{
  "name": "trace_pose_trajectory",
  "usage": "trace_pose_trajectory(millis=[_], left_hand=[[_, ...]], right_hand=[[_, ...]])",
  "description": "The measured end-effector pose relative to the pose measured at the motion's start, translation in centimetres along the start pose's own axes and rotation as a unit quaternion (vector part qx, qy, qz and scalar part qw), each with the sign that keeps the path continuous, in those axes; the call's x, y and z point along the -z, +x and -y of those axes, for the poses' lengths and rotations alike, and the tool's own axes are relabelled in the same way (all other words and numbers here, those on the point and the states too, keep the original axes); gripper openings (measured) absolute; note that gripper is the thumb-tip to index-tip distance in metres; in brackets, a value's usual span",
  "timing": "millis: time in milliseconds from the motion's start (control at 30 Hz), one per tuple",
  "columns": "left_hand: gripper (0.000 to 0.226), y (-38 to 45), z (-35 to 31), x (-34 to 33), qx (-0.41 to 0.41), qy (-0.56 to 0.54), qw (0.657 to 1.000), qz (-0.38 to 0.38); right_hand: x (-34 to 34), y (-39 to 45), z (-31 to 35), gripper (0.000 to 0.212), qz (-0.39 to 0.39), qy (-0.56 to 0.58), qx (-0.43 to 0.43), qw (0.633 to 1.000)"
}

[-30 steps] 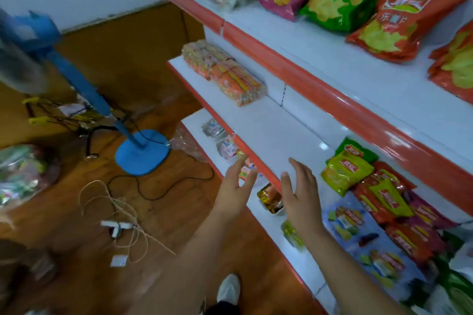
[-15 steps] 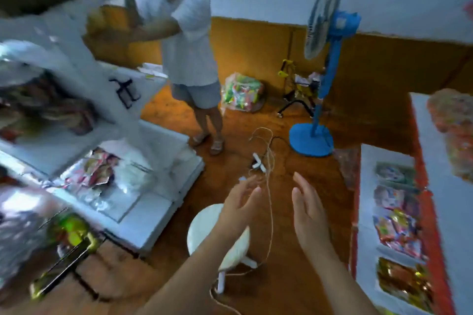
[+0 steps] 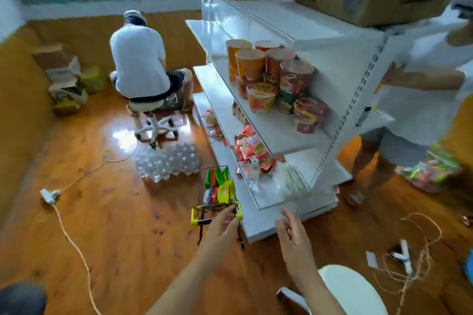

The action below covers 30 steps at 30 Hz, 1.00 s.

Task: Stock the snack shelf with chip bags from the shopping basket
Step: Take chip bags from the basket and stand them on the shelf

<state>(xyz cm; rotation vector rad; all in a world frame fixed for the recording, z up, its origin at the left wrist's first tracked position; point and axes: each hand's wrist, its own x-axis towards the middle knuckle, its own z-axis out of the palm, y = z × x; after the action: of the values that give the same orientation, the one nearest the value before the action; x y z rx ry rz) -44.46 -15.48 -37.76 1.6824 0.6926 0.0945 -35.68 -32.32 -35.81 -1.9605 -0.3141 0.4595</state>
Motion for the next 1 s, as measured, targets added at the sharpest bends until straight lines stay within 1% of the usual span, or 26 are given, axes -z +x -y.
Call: trace_pose_trajectory(millis=[67,167,267,367,500,633,800,900,1000], left_hand=[[0.04,1.8,1.5,4.5,0.019,0.004,1.0,-0.024],[0.044,4.7,3.6,9.5,0.044,0.022,0.998,-0.034],[0.047,8.2,5.0,12.5,0.064,0.04,0.997,-0.025],[0.045,12.8,6.0,14.3,0.075,0.057,0.995,-0.023],[0.047,20.9,8.1,15.3,0.089,0.089,0.992,-0.003],[0.052,31.1,12.3,15.3,0.11,0.12,0.987,0.012],[0.057,41.8,19.1,14.0,0.134,0.191,0.967,0.104],[0.059,46.6,22.9,12.6,0.127,0.216,0.959,0.133],[0.06,51.0,26.4,11.4,0.143,0.229,0.949,0.162]], right_hand=[[-4.1,2.3,1.3,0.061,0.021,-0.008,-0.006,1.0],[-8.6,5.3,2.3,0.052,0.042,-0.022,-0.027,0.999],[-11.7,8.8,2.5,0.053,0.056,-0.045,-0.055,0.996],[-14.3,13.2,1.6,0.056,0.068,-0.065,-0.076,0.993],[-18.3,20.8,-1.5,0.062,0.076,-0.09,-0.111,0.987],[-23.0,30.0,-6.5,0.074,0.073,-0.104,-0.159,0.979],[-28.0,38.8,-13.6,0.088,0.074,-0.132,-0.269,0.951],[-30.5,42.6,-18.0,0.092,0.062,-0.167,-0.294,0.939],[-33.6,45.3,-21.3,0.098,0.058,-0.178,-0.311,0.932]])
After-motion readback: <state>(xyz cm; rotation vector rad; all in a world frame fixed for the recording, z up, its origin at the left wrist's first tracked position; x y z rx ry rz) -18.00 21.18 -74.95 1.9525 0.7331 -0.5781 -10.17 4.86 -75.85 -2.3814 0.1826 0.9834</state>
